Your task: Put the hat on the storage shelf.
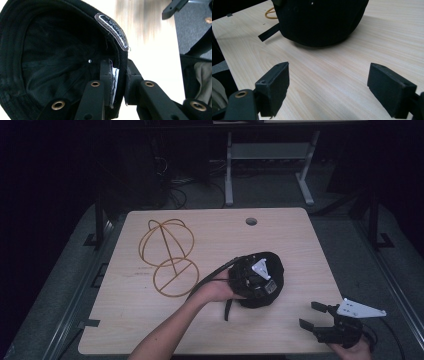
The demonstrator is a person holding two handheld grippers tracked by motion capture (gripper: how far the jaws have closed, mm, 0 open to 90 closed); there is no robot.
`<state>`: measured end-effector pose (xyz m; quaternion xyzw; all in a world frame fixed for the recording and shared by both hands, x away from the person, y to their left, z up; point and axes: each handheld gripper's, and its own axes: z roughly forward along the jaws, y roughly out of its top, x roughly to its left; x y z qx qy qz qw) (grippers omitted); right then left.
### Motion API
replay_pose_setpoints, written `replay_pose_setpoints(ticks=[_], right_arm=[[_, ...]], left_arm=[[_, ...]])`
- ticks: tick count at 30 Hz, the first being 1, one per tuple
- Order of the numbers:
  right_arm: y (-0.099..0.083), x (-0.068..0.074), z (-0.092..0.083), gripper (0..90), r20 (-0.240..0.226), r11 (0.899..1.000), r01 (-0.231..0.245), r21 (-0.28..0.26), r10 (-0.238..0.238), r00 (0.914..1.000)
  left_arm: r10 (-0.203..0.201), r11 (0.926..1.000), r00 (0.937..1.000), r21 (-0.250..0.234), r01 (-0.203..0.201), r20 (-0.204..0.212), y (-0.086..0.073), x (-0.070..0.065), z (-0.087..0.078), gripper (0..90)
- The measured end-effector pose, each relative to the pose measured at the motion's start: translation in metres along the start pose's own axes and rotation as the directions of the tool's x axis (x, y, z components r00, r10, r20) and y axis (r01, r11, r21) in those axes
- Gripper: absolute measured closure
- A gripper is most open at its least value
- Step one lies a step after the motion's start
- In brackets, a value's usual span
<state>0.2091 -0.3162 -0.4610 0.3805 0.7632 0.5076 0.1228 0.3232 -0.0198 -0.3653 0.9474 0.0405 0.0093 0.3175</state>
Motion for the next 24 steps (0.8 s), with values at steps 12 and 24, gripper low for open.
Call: replay_pose_setpoints(ticks=[12,24], right_arm=[[0.008,0.005,0.002,14.8,-0.010,1.000,0.010,-0.023,-0.010,0.9999],[0.023,0.005,-0.001,14.9,-0.011,0.997,0.038,-0.064,-0.039,0.9992]], left_arm=[[-0.022,0.9955,0.9998,-0.092,0.022,0.001,0.013,0.007,-0.024,80.9],[-0.039,0.9830,0.9985,-0.178,0.045,0.037,0.026,0.011,-0.049,80.9]])
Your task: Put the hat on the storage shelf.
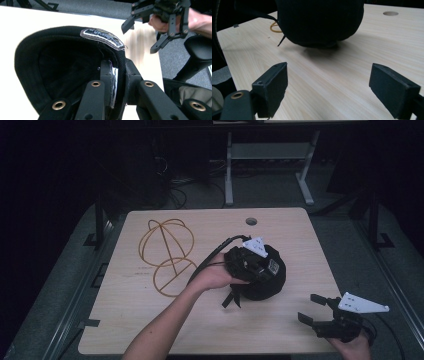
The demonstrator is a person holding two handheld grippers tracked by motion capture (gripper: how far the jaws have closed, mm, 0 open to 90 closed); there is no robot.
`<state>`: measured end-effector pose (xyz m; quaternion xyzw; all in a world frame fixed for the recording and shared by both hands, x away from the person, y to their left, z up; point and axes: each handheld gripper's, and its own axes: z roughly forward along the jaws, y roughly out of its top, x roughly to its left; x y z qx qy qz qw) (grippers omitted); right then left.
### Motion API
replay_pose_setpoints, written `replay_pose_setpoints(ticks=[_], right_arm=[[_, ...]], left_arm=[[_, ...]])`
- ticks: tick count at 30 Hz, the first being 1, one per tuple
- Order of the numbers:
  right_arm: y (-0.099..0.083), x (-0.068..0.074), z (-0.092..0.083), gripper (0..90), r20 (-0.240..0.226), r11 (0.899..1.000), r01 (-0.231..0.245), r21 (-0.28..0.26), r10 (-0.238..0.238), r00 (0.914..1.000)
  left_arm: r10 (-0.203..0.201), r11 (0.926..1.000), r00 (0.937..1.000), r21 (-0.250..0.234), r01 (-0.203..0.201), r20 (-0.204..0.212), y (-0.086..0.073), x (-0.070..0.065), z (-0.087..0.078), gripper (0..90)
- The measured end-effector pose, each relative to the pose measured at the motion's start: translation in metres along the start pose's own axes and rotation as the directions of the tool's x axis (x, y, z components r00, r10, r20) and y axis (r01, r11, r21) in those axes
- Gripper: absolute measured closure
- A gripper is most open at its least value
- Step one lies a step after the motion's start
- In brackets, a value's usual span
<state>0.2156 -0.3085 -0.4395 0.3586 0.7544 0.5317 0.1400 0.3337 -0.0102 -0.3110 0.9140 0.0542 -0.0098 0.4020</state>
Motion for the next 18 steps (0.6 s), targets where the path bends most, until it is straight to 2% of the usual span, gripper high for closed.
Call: replay_pose_setpoints(ticks=[10,18], right_arm=[[0.016,0.004,0.004,14.9,-0.019,0.999,0.035,-0.027,-0.036,0.9992],[0.029,0.006,0.006,15.2,-0.029,0.996,0.055,-0.071,-0.057,0.9980]], left_arm=[[0.034,0.9987,0.9988,-0.040,-0.033,0.034,0.020,-0.009,-0.007,80.9],[0.073,0.9965,0.9954,-0.046,-0.070,0.061,0.034,-0.017,-0.001,80.9]])
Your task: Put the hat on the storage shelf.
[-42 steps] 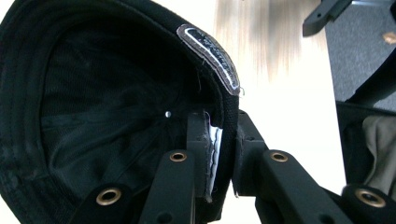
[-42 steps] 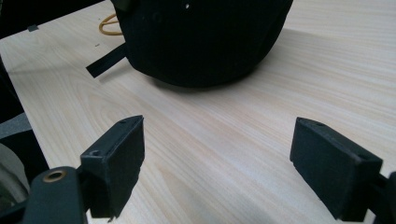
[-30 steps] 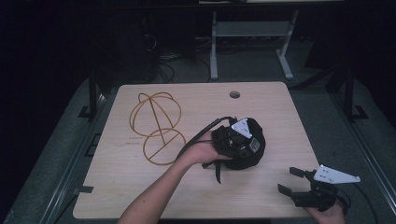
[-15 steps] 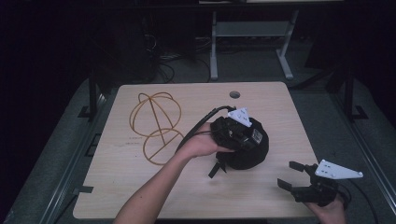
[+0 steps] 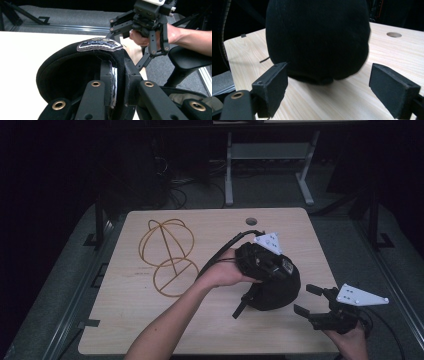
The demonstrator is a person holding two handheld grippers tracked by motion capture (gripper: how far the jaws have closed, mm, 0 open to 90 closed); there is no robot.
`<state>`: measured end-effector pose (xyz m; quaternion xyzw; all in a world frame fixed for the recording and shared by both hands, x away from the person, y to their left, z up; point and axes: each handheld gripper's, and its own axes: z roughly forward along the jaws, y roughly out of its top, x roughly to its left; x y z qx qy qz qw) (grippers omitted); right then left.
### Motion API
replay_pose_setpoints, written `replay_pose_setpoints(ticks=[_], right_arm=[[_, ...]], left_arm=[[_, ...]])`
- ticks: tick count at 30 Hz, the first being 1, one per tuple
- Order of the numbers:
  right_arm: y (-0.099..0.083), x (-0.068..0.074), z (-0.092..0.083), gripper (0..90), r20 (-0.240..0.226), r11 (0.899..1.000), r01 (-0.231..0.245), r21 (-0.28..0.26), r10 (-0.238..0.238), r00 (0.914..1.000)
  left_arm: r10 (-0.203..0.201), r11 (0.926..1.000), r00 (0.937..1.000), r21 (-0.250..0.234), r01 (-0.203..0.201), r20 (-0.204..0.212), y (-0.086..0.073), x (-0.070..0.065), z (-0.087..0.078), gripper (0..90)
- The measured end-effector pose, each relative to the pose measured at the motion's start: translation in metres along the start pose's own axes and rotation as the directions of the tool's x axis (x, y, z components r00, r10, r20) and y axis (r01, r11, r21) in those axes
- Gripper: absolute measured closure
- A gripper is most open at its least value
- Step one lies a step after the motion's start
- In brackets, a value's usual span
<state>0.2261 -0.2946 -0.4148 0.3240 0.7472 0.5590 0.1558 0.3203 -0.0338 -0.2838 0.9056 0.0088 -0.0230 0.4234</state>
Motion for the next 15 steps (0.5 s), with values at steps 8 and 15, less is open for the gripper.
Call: replay_pose_setpoints(ticks=[8,15], right_arm=[[0.003,0.003,0.001,30.4,0.009,0.999,0.039,-0.022,-0.038,0.9992],[0.002,0.003,-0.006,64.4,0.002,0.996,0.064,-0.060,-0.064,0.9980]], left_arm=[[0.042,0.9991,0.9983,-0.007,-0.042,0.039,0.015,-0.008,0.008,81.2],[0.086,0.9963,0.9938,-0.007,-0.086,0.070,0.026,-0.018,0.009,81.4]])
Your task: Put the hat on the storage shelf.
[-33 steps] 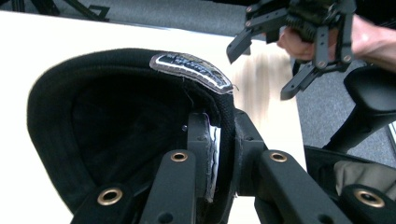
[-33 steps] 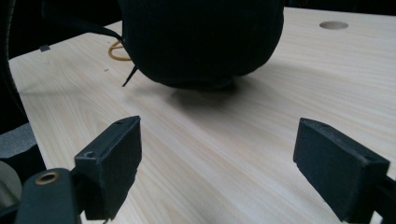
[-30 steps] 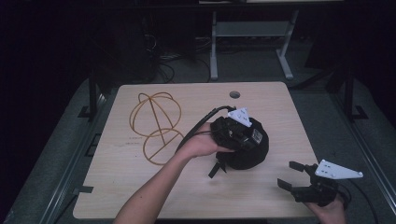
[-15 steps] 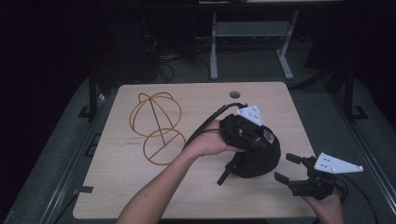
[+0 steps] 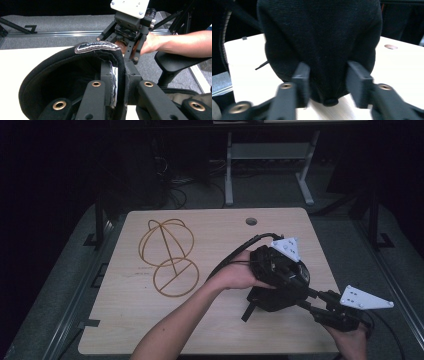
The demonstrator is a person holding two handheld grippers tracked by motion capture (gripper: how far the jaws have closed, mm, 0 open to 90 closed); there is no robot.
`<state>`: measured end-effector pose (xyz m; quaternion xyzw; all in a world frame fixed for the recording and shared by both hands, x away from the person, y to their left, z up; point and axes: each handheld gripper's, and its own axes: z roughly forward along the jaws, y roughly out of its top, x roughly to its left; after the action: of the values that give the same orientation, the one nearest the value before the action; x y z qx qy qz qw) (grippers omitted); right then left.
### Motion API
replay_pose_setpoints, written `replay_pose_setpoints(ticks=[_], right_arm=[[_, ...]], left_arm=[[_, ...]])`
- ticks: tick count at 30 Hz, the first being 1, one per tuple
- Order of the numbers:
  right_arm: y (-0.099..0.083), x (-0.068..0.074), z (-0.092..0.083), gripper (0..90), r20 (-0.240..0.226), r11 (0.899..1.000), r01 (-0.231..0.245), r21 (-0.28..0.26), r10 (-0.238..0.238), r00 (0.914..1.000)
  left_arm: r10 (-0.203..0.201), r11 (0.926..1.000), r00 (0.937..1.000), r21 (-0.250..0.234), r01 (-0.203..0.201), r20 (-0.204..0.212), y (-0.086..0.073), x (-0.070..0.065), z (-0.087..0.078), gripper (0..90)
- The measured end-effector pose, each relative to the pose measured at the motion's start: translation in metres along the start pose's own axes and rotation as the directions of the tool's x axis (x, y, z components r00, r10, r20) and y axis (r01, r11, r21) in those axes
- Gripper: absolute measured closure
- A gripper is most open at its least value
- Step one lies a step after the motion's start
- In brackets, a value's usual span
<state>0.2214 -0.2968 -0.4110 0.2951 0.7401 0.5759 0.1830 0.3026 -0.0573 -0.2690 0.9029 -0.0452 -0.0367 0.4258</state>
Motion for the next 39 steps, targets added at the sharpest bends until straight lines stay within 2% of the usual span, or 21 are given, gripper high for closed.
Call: replay_pose_setpoints(ticks=[4,8,16,21,25,27,31,37,39], right_arm=[[0.003,0.001,-0.001,78.4,-0.006,1.000,0.017,0.000,-0.017,0.9998],[0.005,0.002,0.002,83.9,-0.016,1.000,0.026,0.014,-0.025,0.9995],[0.014,-0.001,0.002,85.6,-0.019,0.999,-0.008,0.042,0.009,0.9998],[0.017,-0.006,0.002,85.8,-0.023,0.996,-0.060,0.061,0.061,0.9979],[0.020,-0.012,0.002,85.8,-0.016,0.992,-0.094,0.079,0.096,0.9953],[0.022,-0.014,0.002,85.8,-0.015,0.992,-0.094,0.089,0.096,0.9953],[0.027,-0.018,0.001,85.8,-0.009,0.989,-0.101,0.109,0.103,0.9946],[0.031,-0.021,-0.001,85.9,-0.009,0.989,-0.106,0.107,0.108,0.9941],[0.032,-0.023,-0.001,85.9,-0.009,0.988,-0.108,0.109,0.110,0.9939]], left_arm=[[0.000,1.0000,0.9999,0.007,0.000,-0.010,0.000,-0.001,-0.003,81.3],[-0.012,0.9998,0.9993,0.014,0.012,-0.035,-0.006,0.001,-0.008,81.0],[-0.041,0.9980,0.9934,0.045,0.046,-0.107,-0.017,0.002,-0.019,75.4],[-0.071,0.9959,0.9850,0.044,0.079,-0.157,-0.025,0.003,-0.033,60.8],[-0.095,0.9943,0.9784,0.031,0.102,-0.184,-0.037,0.000,-0.045,55.7],[-0.096,0.9941,0.9774,0.031,0.104,-0.188,-0.044,-0.001,-0.050,54.9],[-0.110,0.9914,0.9701,0.046,0.123,-0.216,-0.060,-0.003,-0.056,53.5],[-0.123,0.9894,0.9651,0.046,0.138,-0.231,-0.078,-0.006,-0.060,52.0],[-0.115,0.9896,0.9643,0.057,0.132,-0.239,-0.083,-0.008,-0.060,51.7]])
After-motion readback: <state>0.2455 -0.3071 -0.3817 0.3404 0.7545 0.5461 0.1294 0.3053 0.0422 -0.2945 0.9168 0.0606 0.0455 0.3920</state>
